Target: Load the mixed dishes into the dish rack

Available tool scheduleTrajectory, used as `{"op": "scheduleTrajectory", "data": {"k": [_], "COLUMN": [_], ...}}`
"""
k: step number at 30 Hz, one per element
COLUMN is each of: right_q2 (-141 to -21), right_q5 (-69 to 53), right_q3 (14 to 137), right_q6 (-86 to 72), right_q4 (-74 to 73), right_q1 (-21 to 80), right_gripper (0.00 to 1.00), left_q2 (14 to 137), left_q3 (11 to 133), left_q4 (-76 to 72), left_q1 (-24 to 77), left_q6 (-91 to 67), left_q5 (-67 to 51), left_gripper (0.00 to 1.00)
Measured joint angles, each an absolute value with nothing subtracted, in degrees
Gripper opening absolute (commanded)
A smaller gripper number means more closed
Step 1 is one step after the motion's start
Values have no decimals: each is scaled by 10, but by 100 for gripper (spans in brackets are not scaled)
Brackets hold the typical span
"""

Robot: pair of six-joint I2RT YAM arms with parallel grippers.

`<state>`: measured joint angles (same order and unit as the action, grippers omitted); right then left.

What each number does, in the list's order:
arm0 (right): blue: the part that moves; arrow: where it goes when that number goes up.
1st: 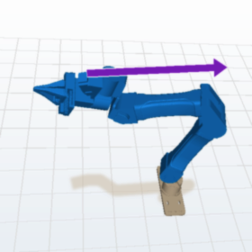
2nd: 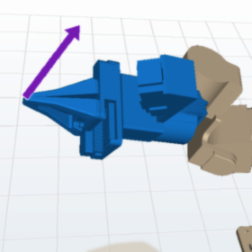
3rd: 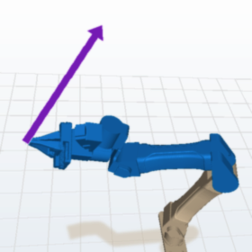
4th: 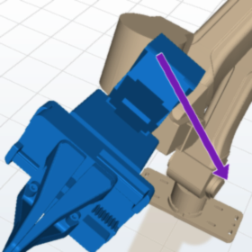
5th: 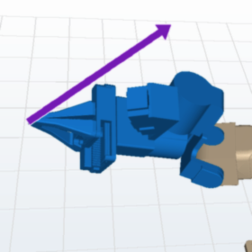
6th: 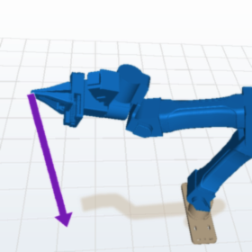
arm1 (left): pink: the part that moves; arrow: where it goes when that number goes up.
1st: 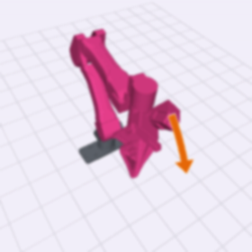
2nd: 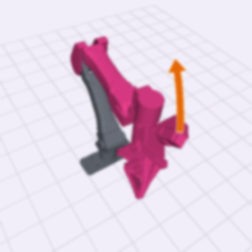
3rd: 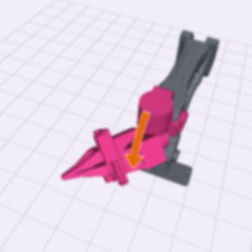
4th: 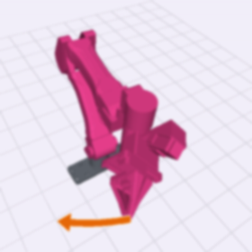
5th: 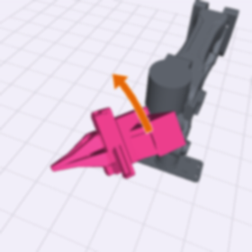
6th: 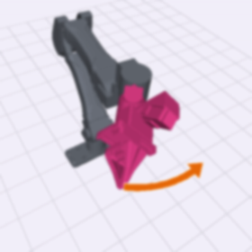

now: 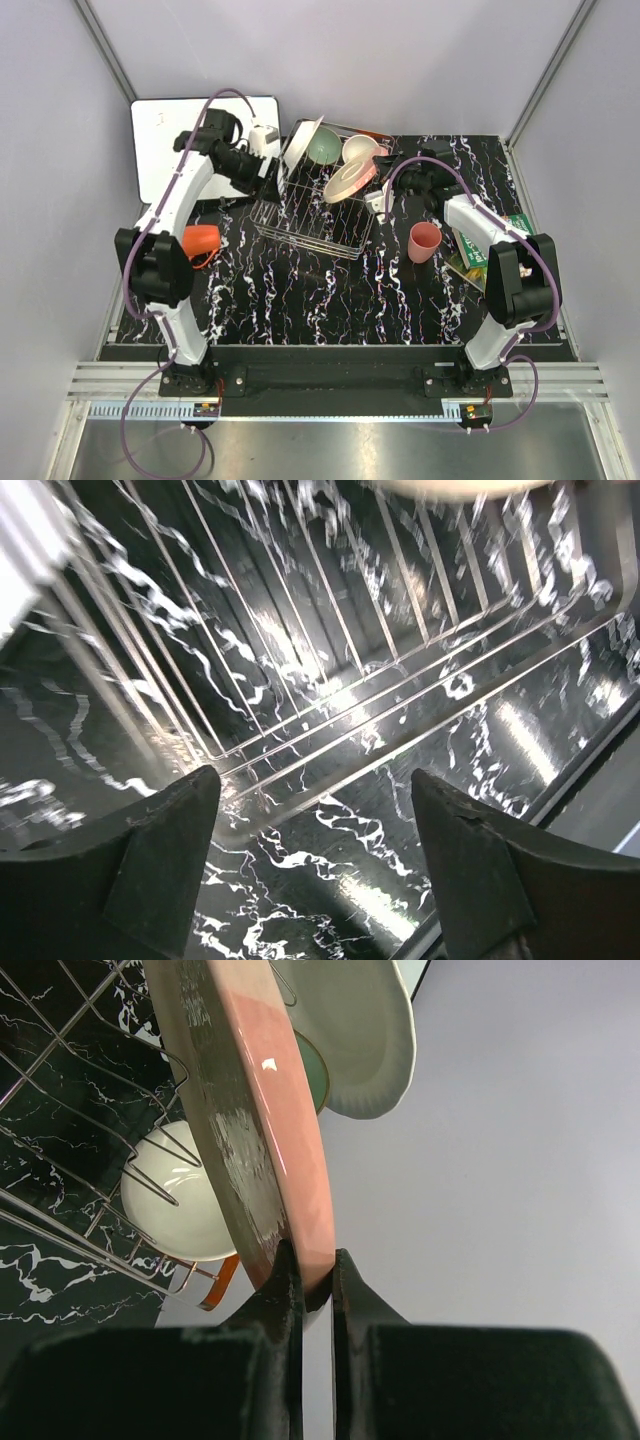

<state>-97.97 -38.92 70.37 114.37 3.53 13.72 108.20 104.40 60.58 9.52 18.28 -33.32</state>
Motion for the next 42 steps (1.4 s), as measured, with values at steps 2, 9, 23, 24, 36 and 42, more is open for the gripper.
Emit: {"op": "scheduleTrajectory", "data": {"k": [2, 9, 23, 24, 36, 42], "right_q2": [-980, -977, -972, -972, -971, -961], "right_q5": [-389, -389, -390, -390, -391, -396], "right_q3": [703, 699, 694, 694, 694, 695], "right_q6": [1144, 1144, 1144, 1144, 1144, 1143], "right_q4": [35, 36, 37, 37, 36, 18], "right_q1": [137, 136, 136, 136, 135, 135], "right_gripper": [0, 0, 0, 0, 0, 0], "left_q2": [1058, 1055, 1175, 1175, 1162, 1143], "left_q3": [1049, 1002, 1006, 1006, 946, 919], "left_q4": [601, 550, 464, 463, 423, 426], "left_q1": [95, 95, 95, 96, 102, 102], "left_q6": [168, 144, 143, 145, 216, 252], "left_q5": [-316, -211, -149, -152, -206, -213], "left_gripper": [82, 81, 38, 34, 28, 25]}}
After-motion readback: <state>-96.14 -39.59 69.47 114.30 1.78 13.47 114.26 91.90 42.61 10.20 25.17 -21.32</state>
